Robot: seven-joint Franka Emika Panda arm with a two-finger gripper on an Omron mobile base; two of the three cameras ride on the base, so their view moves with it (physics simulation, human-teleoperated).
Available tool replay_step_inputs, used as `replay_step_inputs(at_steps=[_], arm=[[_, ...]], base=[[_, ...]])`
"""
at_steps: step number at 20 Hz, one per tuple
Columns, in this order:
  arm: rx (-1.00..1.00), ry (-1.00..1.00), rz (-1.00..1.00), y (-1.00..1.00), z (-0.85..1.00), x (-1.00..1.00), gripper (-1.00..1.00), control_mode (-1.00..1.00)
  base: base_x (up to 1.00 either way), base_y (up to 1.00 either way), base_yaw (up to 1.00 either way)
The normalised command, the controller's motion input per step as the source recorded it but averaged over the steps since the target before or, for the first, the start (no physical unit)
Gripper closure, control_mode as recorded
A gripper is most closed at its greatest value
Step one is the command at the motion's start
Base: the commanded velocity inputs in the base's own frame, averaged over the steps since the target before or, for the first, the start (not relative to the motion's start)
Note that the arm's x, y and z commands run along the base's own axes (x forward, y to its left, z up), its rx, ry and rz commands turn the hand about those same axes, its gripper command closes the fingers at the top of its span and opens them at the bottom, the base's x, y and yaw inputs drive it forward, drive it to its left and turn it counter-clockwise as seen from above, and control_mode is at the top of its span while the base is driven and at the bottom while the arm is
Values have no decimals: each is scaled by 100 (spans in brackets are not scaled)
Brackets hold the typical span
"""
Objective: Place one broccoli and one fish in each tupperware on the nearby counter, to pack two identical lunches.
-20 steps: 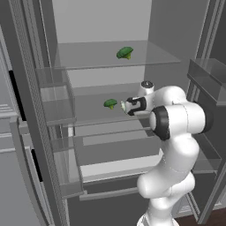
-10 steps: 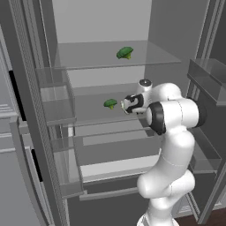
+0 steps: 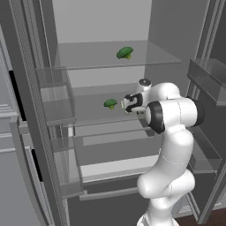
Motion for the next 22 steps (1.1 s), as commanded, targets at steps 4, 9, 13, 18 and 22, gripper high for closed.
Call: replay_step_inputs(at_steps=[4, 9, 13, 18, 22], arm=[[0, 0, 0, 2, 0, -20, 100, -100], [0, -6, 0, 0, 12, -99, 100, -100], [-2, -17, 1, 12, 32, -100, 100, -100], [0, -11, 3, 3, 36, -100, 100, -100], [0, -2, 9, 5, 54, -99, 100, -100]], base=[[0, 0, 0], [0, 0, 0], [0, 0, 0], [0, 0, 0], [0, 0, 0]])
